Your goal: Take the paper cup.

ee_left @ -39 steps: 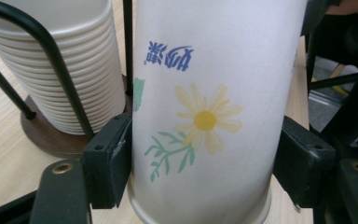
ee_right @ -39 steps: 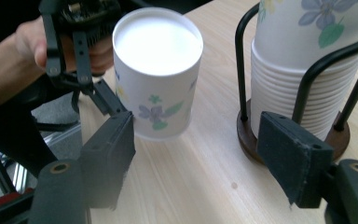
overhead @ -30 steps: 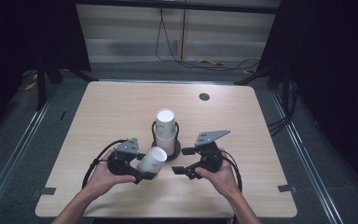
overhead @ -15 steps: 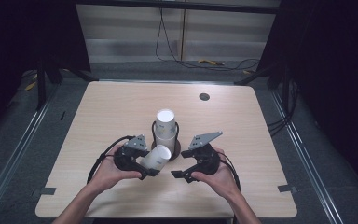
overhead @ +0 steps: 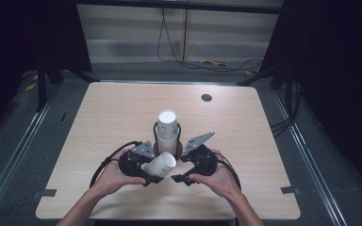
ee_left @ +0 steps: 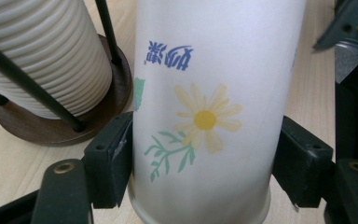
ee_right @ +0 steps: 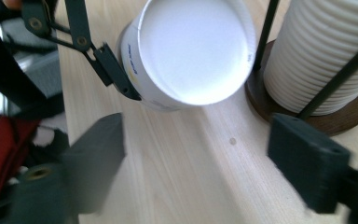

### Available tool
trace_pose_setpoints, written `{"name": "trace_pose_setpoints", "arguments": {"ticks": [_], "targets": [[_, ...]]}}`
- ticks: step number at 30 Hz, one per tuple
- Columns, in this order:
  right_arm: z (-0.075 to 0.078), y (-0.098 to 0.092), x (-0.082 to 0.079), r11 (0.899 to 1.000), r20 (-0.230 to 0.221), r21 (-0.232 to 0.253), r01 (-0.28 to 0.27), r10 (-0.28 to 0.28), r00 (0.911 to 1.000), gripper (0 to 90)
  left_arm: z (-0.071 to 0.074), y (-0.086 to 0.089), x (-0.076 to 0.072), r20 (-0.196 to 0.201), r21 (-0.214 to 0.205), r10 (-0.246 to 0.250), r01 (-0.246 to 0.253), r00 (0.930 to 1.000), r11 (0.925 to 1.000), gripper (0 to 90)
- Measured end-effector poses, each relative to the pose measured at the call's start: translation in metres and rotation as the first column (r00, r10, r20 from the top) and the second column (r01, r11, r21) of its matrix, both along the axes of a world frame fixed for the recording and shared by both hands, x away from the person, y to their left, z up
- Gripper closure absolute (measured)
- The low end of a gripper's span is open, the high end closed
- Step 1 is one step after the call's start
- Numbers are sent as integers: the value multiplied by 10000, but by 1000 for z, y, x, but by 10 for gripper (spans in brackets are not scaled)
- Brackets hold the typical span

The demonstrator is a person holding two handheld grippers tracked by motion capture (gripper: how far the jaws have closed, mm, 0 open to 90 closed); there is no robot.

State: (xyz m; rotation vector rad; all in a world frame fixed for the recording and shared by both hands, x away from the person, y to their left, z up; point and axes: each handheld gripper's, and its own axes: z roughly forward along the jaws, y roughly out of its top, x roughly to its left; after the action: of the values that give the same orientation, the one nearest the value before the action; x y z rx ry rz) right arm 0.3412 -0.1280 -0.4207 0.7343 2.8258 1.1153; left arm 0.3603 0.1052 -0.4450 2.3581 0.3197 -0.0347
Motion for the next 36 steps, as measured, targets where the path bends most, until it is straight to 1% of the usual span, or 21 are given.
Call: {"name": "trace_pose_setpoints", "arguments": {"ticks": [1,2,3,5,6,7,8,9,10,12,13,15,17,18,20,22,25,28,29,32,36], "targets": [[-1,3,1,9998,161,-194,5,-2,9999,152,0,-1,-1,56,157,-148,147,9999,9998,297],[-1,3,1,9998,161,-194,5,-2,9999,152,0,-1,-1,56,157,-148,147,9999,9998,297],[-1,4,1,9997,116,-187,-129,131,9998,139,-1,-2,-2,65,304,-138,136,9999,9994,297],[-2,5,2,9988,50,-445,-210,212,9998,142,-1,-3,-2,109,318,-204,201,9997,9993,297],[-3,5,2,9984,-69,-501,-257,254,9997,142,-1,-3,-3,188,360,-165,158,9997,9992,298],[-4,6,2,9971,-160,-705,-295,284,9995,143,-1,-4,-3,165,385,-243,236,9996,9990,298],[-4,6,2,9971,-160,-705,-295,284,9995,143,-1,-4,-3,165,385,-243,236,9996,9990,298],[-3,6,1,9946,-84,-996,-302,295,9995,145,0,-4,-3,149,378,-318,313,9994,9988,298],[-3,5,1,9954,-329,-856,-432,405,9986,183,0,-5,-4,132,457,-304,298,9994,9985,298],[-1,4,1,9940,-278,-949,-542,518,9983,194,0,-7,-4,173,483,-326,318,9993,9983,300],[-1,4,2,9947,-358,-876,-539,510,9981,206,0,-8,-5,187,539,-359,349,9992,9979,300],[0,4,2,9946,-242,-895,-520,501,9985,210,0,-10,-5,239,549,-366,353,9990,9979,301],[0,6,2,9934,-372,-998,-568,533,9979,207,-1,-13,-6,241,779,-609,588,9979,9952,302],[-1,7,2,9924,-245,-1073,-601,578,9980,205,-1,-13,-6,241,779,-609,588,9979,9952,302],[-2,9,2,9898,-245,-1264,-656,630,9977,209,-3,-15,-7,215,867,-618,597,9979,9944,302],[-3,10,2,9898,-294,-1253,-676,644,9975,207,-6,-18,-8,236,1030,-636,608,9977,9928,302],[-2,10,2,9868,-310,-1424,-765,728,9969,193,-7,-19,-8,220,1049,-669,642,9975,9924,302],[-2,10,1,9852,-348,-1499,-825,782,9963,193,-6,-19,-10,204,998,-912,888,9956,9910,301],[-2,10,0,9825,-439,-1636,-893,832,9956,197,-6,-20,-12,203,974,-928,904,9955,9911,301],[-3,11,0,9822,-571,-1617,-954,872,9946,209,-7,-22,-13,338,1103,-926,883,9951,9900,301],[-3,13,0,9810,-568,-1622,-1064,983,9935,222,-7,-23,-14,366,1192,-969,919,9946,9886,301]]}}
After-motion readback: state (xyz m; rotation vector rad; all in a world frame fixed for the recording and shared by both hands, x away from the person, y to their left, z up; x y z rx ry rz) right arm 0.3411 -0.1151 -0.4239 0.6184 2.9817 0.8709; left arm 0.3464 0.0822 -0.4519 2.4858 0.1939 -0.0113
